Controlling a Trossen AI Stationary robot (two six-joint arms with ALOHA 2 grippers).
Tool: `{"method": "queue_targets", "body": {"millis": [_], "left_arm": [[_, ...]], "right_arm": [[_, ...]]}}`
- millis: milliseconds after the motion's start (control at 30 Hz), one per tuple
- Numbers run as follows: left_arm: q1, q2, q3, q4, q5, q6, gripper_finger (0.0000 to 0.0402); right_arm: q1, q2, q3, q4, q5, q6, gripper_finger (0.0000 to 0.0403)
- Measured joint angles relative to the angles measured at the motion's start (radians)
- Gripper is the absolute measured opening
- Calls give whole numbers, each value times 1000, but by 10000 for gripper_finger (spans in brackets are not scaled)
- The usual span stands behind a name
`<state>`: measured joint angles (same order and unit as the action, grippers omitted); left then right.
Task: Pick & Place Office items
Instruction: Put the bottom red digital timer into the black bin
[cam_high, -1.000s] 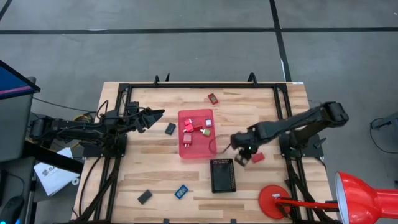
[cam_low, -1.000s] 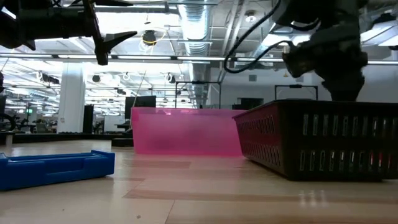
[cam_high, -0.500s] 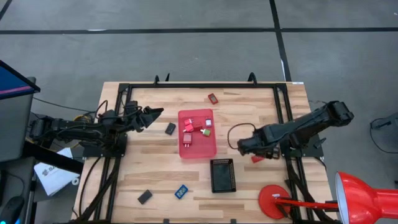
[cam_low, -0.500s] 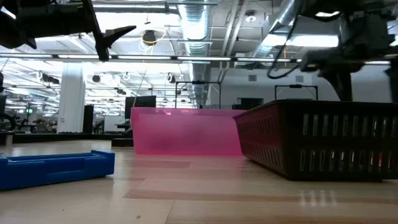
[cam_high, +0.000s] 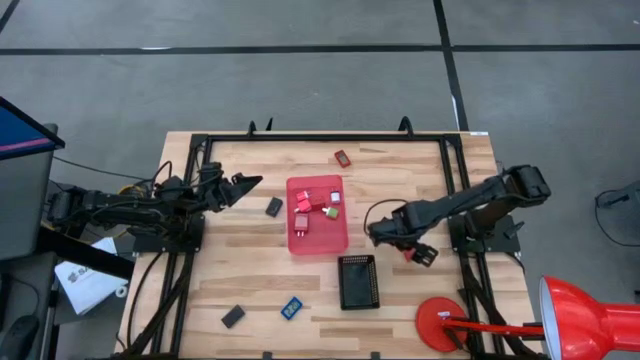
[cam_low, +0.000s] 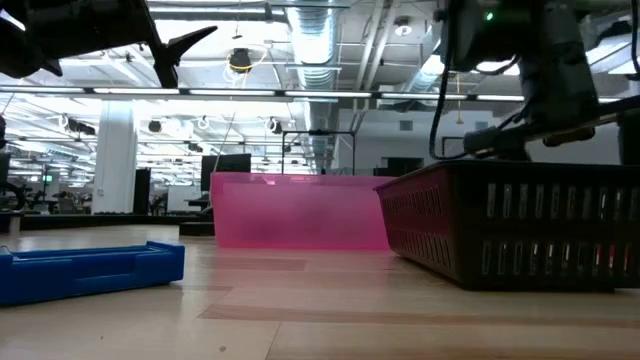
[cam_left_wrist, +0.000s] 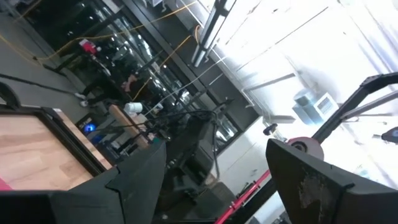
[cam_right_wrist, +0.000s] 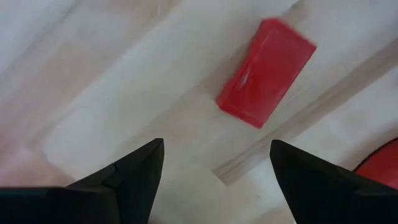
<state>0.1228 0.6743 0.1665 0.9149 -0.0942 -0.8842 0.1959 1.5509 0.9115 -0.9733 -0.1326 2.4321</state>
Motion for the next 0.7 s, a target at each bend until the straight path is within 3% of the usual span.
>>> {"method": "queue_targets", "body": {"millis": [267,700], "left_arm": [[0,0,0,0,23,-9,274],[3,0,0,1,21,-15,274]], "right_arm": [[21,-36,-23,-147,-49,32,288],[18,-41,-193,133,10,33,288]]}}
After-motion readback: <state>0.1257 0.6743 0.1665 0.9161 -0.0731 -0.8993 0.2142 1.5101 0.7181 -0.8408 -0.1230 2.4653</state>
